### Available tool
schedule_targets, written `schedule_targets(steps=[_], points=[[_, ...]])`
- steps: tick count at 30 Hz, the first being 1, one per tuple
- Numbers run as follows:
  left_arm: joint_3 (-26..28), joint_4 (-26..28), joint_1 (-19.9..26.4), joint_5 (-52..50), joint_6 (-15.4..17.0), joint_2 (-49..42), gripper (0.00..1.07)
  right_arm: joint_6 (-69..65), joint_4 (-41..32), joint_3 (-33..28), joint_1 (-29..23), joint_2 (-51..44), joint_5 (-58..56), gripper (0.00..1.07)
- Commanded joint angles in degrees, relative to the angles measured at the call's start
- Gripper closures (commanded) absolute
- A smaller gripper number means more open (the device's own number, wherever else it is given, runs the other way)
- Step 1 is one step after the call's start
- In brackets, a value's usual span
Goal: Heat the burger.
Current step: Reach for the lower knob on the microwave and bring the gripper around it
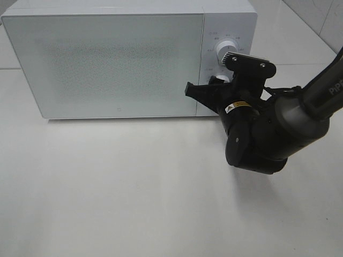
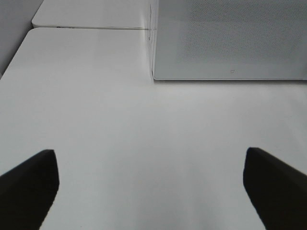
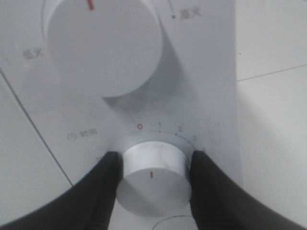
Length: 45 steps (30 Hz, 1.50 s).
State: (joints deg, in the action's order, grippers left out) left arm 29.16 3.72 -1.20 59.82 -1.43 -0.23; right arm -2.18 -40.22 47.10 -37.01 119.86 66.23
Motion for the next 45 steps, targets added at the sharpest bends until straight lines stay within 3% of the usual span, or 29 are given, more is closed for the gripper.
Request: schedule_targets(steps=[1, 7, 9, 12, 17, 25, 45], points=[[-0.23, 0.23, 0.29, -0.46, 0.17, -1.26, 0.06, -13.12, 6.36, 1.49, 0.52, -0.46, 8.31, 1.07], [-0.23, 0.23, 0.29, -0.46, 0.17, -1.26, 0.06, -29.16, 9.34, 1.49, 0.52, -0.46, 8.19, 1.07], [-0.23, 0.23, 0.29, -0.46, 0.17, -1.26, 0.06, -41.25, 11.92, 1.49, 0.52, -0.46, 8.19, 1.07], [-0.23, 0.23, 0.29, -0.46, 0.17, -1.26, 0.06, -44.23, 12.32, 1.49, 0.52, -0.46, 8.19, 1.07], [-0.23, 0.23, 0.29, -0.46, 0.17, -1.26, 0.06, -62.05, 13.75, 1.49, 0.52, -0.46, 8.42, 1.07], [-0.23, 0.23, 0.29, -0.46, 0.17, -1.26, 0.06, -78.61, 13.75, 1.49, 0.52, -0.46, 9.91, 1.07], [-0.23, 0.23, 0.29, -0.46, 0.17, -1.26, 0.06, -84.11, 13.64, 1.55, 0.52, -0.46, 11.86, 1.07]])
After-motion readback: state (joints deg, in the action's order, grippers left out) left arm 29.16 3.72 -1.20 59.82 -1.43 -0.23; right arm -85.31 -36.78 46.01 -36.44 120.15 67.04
